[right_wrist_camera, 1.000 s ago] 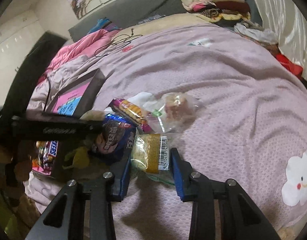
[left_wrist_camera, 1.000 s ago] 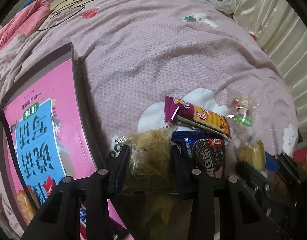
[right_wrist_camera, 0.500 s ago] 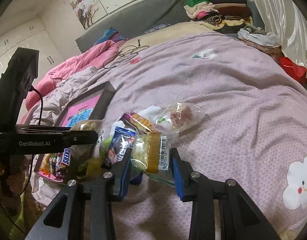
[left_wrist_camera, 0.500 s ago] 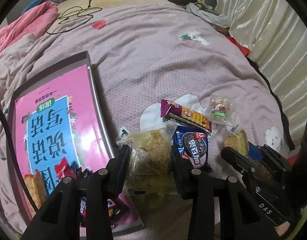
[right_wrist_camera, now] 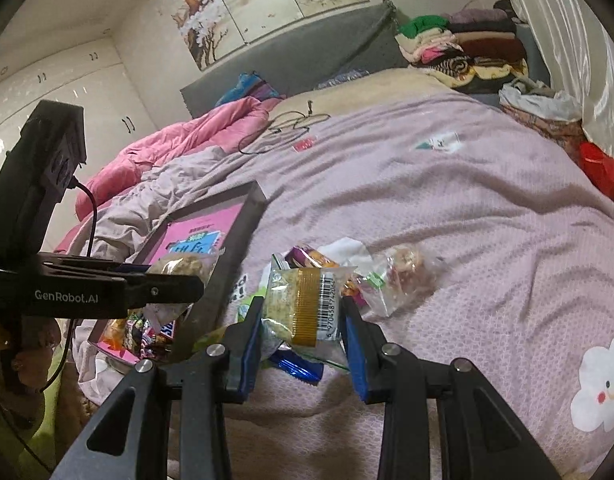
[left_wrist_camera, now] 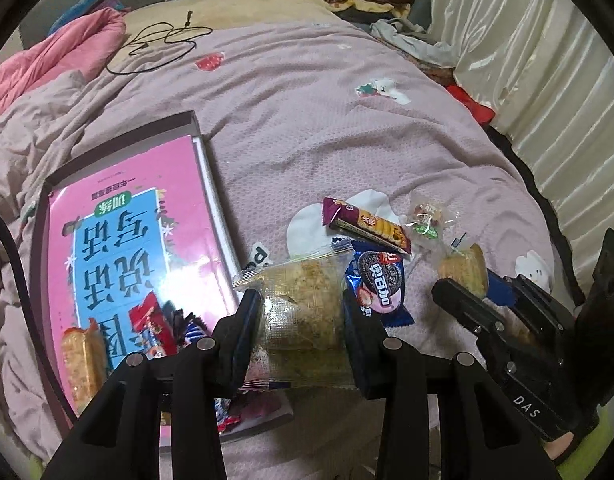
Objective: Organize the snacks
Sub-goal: 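Lift the pastry bag and wrapped cake and carry them over the tray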
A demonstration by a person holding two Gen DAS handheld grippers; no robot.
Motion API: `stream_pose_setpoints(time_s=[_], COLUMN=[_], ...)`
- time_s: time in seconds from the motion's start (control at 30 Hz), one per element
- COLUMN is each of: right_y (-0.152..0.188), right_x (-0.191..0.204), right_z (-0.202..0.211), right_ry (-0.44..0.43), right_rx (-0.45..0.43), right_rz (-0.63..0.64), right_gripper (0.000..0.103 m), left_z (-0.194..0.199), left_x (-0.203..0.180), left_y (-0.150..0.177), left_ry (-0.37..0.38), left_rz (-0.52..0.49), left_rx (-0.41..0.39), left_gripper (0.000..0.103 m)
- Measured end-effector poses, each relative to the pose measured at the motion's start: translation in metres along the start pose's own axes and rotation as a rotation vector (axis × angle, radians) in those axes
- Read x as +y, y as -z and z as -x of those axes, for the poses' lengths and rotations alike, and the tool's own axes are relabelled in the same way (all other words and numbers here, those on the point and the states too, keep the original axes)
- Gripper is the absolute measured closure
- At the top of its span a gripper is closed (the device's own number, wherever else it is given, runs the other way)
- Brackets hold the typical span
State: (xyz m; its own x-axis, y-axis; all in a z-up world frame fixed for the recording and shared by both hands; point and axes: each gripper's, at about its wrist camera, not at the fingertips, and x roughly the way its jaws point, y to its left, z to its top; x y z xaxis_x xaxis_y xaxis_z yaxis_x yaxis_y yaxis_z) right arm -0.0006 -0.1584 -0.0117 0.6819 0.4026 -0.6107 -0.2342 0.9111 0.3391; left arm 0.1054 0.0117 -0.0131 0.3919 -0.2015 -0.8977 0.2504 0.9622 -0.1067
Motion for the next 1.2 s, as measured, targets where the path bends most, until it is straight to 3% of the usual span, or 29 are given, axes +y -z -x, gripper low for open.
stream_pose_setpoints(time_s=[1.2], right_y=[-0.001], right_x=[0.065], right_z=[0.013], right_ry=[-0.045], right_rx=[-0.041], right_rz=[0.158], right_gripper=[0.066], left_z=[0.058], left_x=[0.068], left_y=[0.025], left_ry=[-0.024], left_rz=[0.131], left_rx=[-0.085], left_gripper=[0.061])
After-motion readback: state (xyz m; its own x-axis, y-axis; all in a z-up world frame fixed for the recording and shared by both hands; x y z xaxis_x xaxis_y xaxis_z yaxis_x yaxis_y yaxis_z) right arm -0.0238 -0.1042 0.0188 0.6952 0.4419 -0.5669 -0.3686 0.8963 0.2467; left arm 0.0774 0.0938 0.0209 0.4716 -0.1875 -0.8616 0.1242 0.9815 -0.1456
